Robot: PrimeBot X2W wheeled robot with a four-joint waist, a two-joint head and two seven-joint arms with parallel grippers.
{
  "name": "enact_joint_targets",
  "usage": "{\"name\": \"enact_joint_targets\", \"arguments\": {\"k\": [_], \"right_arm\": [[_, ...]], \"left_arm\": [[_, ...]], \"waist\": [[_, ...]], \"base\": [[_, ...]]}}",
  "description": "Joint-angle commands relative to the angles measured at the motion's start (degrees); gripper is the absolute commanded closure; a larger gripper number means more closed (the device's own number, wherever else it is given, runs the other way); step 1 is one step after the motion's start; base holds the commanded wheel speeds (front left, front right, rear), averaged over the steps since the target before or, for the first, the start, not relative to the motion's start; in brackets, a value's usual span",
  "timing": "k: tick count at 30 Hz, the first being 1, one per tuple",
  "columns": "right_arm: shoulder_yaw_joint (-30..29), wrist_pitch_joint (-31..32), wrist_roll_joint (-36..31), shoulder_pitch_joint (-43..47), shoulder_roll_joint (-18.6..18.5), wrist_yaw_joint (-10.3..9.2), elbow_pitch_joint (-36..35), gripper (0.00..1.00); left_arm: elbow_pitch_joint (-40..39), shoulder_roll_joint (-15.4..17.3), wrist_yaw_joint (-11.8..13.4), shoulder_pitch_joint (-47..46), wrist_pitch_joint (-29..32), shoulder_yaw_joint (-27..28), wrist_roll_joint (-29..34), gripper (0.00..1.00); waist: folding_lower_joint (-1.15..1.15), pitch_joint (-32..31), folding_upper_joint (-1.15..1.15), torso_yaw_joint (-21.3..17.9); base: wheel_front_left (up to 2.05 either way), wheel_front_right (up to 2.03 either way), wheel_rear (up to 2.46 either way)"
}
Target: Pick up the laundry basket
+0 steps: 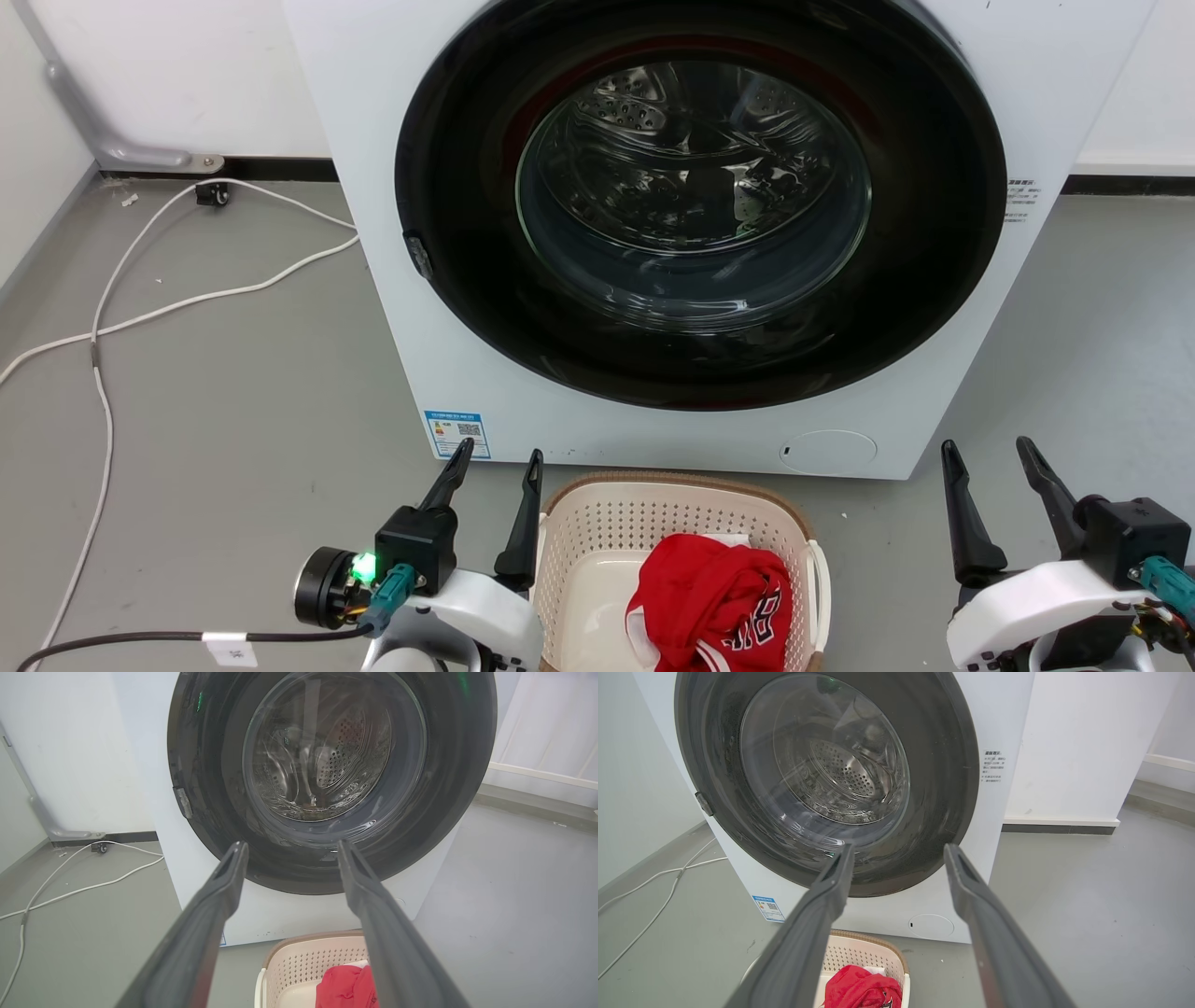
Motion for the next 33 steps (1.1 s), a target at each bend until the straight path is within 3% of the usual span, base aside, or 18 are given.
{"name": "enact_joint_targets", "arguments": {"k": [1, 33], "right_arm": [[0.0, -0.5, -0.9, 0.4, 0.2, -0.02, -0.2, 0.0], [-0.4, -1.3, 0.2, 0.5, 0.2, -0.01, 0.9, 0.0]], "left_arm": [[0.2, -0.1, 0.2, -0.7, -0.5, -0.2, 1.2, 0.0], [1.4, -0.3, 0.8, -1.4, -0.9, 0.4, 1.2, 0.0]], "waist": [[0.0, 0.0, 0.0, 0.0], [0.0, 0.8, 0.0, 0.1]], "base": [[0.0, 0.0, 0.0], [0.0, 0.0, 0.0]]}}
